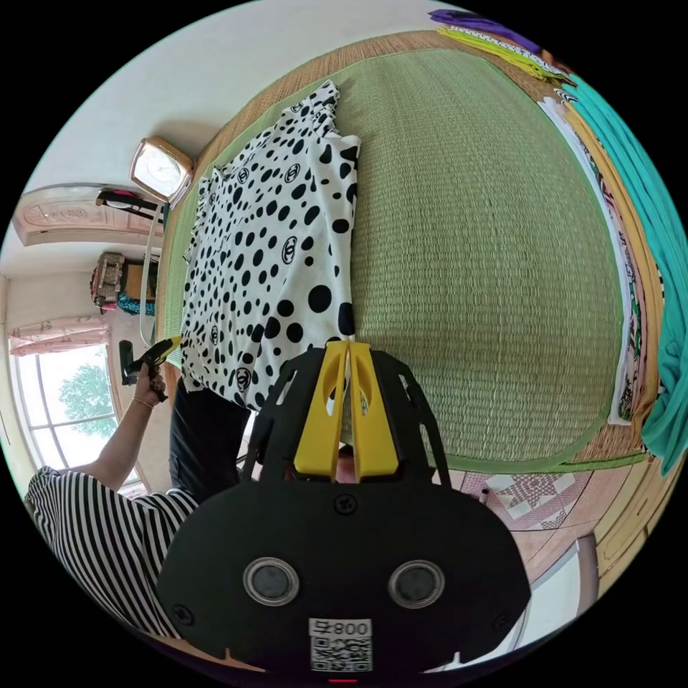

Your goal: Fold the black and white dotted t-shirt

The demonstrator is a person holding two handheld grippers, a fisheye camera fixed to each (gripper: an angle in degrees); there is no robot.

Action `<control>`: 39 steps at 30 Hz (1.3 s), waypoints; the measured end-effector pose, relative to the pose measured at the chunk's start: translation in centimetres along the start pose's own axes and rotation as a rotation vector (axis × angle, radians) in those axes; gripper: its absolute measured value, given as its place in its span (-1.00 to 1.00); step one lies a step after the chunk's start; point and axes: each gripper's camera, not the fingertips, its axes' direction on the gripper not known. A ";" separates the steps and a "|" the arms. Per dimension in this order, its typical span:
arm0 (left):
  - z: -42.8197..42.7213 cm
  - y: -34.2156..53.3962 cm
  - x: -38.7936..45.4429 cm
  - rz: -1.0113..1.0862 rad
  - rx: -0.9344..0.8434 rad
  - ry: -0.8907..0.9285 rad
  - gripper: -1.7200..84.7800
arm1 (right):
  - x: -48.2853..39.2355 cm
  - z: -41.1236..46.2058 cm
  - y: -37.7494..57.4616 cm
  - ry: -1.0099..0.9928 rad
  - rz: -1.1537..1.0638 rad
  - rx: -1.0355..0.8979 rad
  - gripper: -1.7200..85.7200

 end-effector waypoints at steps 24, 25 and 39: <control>3.0 -6.8 2.6 0.140 0.012 -0.122 -0.96 | -0.3 1.6 -1.6 0.102 -0.029 0.033 -0.96; 2.8 -6.8 2.8 0.153 0.022 -0.120 -0.96 | -0.4 1.4 -1.5 0.113 -0.033 0.045 -0.96; 4.5 -11.2 1.9 0.125 0.064 -0.071 -0.96 | -2.5 3.8 -9.7 0.296 -0.109 0.105 -0.96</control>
